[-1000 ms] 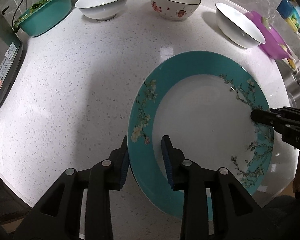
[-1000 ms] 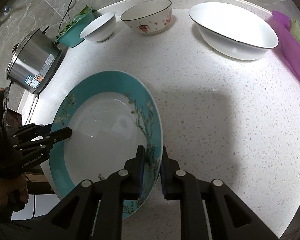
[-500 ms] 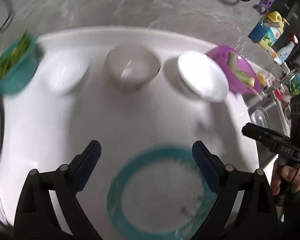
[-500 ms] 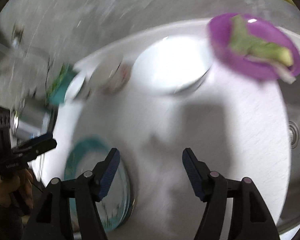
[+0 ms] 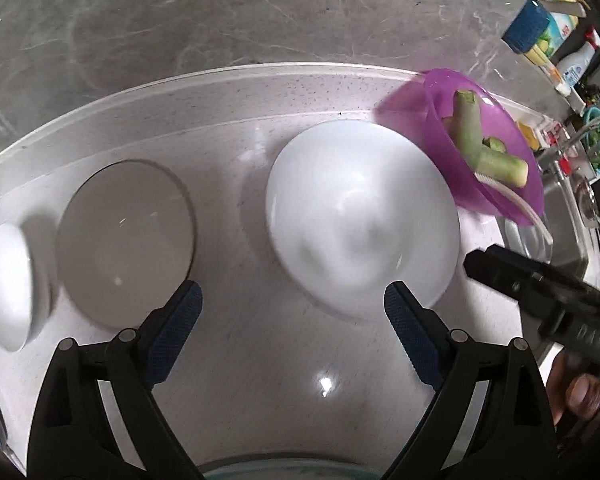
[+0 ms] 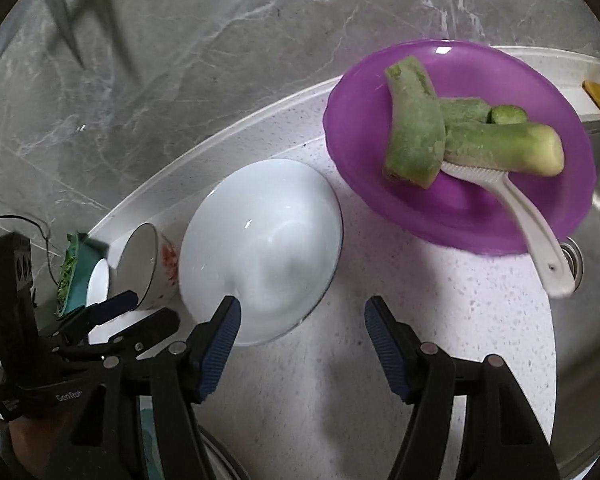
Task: Organize plates and bowls
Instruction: 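Move both tools to the large white bowl and grip its rim, then lift the large white bowl with both tools and carry it toward the plate stack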
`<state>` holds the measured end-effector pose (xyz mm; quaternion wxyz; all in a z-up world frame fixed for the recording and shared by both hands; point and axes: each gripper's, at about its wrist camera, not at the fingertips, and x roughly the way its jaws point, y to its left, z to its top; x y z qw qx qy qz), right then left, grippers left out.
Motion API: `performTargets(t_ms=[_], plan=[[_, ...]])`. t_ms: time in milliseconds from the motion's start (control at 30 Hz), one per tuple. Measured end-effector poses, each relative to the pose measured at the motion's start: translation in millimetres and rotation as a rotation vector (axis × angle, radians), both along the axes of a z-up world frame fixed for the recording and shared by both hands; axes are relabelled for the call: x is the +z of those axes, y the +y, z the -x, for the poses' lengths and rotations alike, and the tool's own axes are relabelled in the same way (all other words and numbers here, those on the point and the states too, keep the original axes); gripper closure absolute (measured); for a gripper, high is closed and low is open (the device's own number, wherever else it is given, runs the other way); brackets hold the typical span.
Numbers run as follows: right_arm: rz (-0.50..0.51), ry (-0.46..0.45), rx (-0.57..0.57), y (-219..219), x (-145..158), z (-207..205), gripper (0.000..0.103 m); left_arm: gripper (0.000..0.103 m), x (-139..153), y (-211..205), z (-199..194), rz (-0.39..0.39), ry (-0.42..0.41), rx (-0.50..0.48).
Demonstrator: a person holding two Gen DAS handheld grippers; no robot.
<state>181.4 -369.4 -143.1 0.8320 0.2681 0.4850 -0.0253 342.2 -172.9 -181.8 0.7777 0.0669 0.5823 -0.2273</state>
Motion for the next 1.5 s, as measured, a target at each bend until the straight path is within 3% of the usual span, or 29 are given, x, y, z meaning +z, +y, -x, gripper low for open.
performTargets(t_ms=[300, 633, 733, 867, 1033, 1100, 1500], plan=[[-0.02, 0.056, 0.006, -5.7, -18.3, -25.7, 0.038, 0.01, -21.3, -37.1, -47.5, -0.037, 0.032, -0.026], [-0.052, 0.089, 0.008, -6.1, -35.5, -38.5, 0.048, 0.014, -45.8, -54.6, -71.5, -0.154, 0.056, -0.141], [-0.061, 0.096, 0.004, -4.8, -39.1, -44.0, 0.048, 0.03, -56.3, -59.3, -77.1, -0.176, 0.087, -0.168], [-0.063, 0.11, 0.008, -2.5, -45.6, -51.6, 0.058, 0.069, -72.8, -65.1, -84.1, -0.202, 0.131, -0.224], [-0.05, 0.135, -0.006, -2.1, -52.3, -58.6, 0.072, 0.077, -80.3, -71.3, -87.4, -0.235, 0.117, -0.258], [-0.031, 0.144, -0.008, -3.1, -53.7, -59.8, 0.086, 0.079, -81.6, -72.4, -88.6, -0.231, 0.112, -0.255], [-0.005, 0.122, -0.008, -4.9, -52.3, -52.8, 0.089, 0.086, -68.4, -63.4, -74.1, -0.209, 0.072, -0.255]])
